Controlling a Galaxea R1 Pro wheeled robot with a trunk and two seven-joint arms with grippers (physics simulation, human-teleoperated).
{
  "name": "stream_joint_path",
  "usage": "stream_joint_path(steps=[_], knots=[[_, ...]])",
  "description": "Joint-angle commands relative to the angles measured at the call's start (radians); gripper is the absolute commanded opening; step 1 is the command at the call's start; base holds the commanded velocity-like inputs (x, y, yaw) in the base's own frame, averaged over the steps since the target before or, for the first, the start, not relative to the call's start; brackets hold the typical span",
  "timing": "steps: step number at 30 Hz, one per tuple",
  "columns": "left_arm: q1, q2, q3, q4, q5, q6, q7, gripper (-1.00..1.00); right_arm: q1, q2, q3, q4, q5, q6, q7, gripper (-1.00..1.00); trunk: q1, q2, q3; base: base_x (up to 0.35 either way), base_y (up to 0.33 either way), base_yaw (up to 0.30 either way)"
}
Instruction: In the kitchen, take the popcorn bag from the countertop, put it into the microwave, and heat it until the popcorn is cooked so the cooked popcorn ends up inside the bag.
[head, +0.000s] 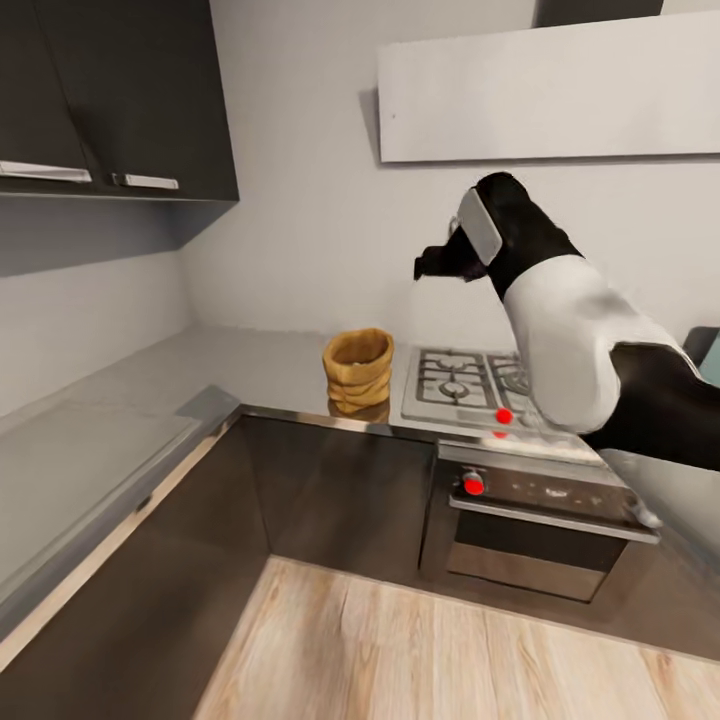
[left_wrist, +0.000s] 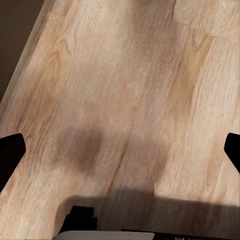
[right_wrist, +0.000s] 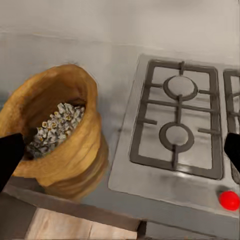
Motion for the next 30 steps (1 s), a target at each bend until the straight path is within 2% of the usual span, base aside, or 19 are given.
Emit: stream_joint_path(steps=[1,3,5,7,9,11,14,15,16,19,22,30], knots=[[0.000,-0.001,0.003,0.000,-0.003,-0.004,0.000,1.00,-0.030,0.001,-0.075,0.022,-0.029,0.002,-0.097,1.00,0.001,0.000,-0.001,0.180,0.027,0.000],[0.003,-0.001,0.001,0.000,-0.007,-0.005,-0.001,1.00,-0.045,0.001,-0.163,0.035,-0.052,0.002,-0.213,1.00,0.001,0.000,-0.001,0.094,0.014,0.000],[0.005,-0.001,0.000,0.001,-0.009,-0.006,-0.001,1.00,-0.044,0.001,-0.255,0.047,-0.091,0.002,-0.297,1.00,0.001,0.000,-0.001,0.036,0.005,0.000],[0.006,-0.001,0.000,0.001,-0.010,-0.006,-0.002,1.00,-0.037,0.001,-0.289,0.071,-0.113,0.002,-0.339,1.00,0.001,0.000,-0.001,0.013,0.002,0.000],[0.006,-0.001,0.000,0.001,-0.009,-0.006,-0.001,1.00,-0.034,0.001,-0.305,0.104,-0.130,0.002,-0.372,1.00,0.001,0.000,-0.001,0.005,0.001,0.000],[0.007,-0.001,0.000,0.001,-0.010,-0.006,-0.002,1.00,-0.031,0.001,-0.313,0.143,-0.169,0.002,-0.389,1.00,0.001,0.000,-0.001,0.002,0.000,0.000],[0.006,-0.001,0.000,0.000,-0.010,-0.006,-0.002,1.00,-0.031,0.001,-0.317,0.220,-0.287,-0.063,-0.437,1.00,0.001,0.000,-0.001,0.000,0.000,0.000],[0.006,-0.001,0.000,0.001,-0.010,-0.006,-0.002,1.00,-0.031,0.001,-0.318,0.247,-0.330,-0.108,-0.481,1.00,0.001,0.000,-0.001,0.000,0.000,0.000],[0.006,-0.001,0.000,0.001,-0.011,-0.006,-0.002,1.00,-0.031,0.001,-0.318,0.279,-0.392,-0.179,-0.553,1.00,0.001,0.000,-0.001,0.000,0.000,0.000],[0.006,-0.001,0.000,0.001,-0.011,-0.006,-0.002,1.00,-0.032,0.001,-0.319,0.330,-0.473,-0.272,-0.633,1.00,0.001,0.000,-0.001,0.000,0.000,0.000],[0.006,-0.001,0.000,0.001,-0.011,-0.006,-0.002,1.00,-0.033,0.001,-0.320,0.351,-0.493,-0.292,-0.598,1.00,0.001,0.000,-0.001,0.000,0.000,0.000],[0.007,-0.005,0.000,0.001,-0.010,-0.006,-0.002,1.00,-0.031,0.001,-0.320,0.361,-0.497,-0.291,-0.470,1.00,0.001,0.000,-0.001,0.000,0.000,0.000]])
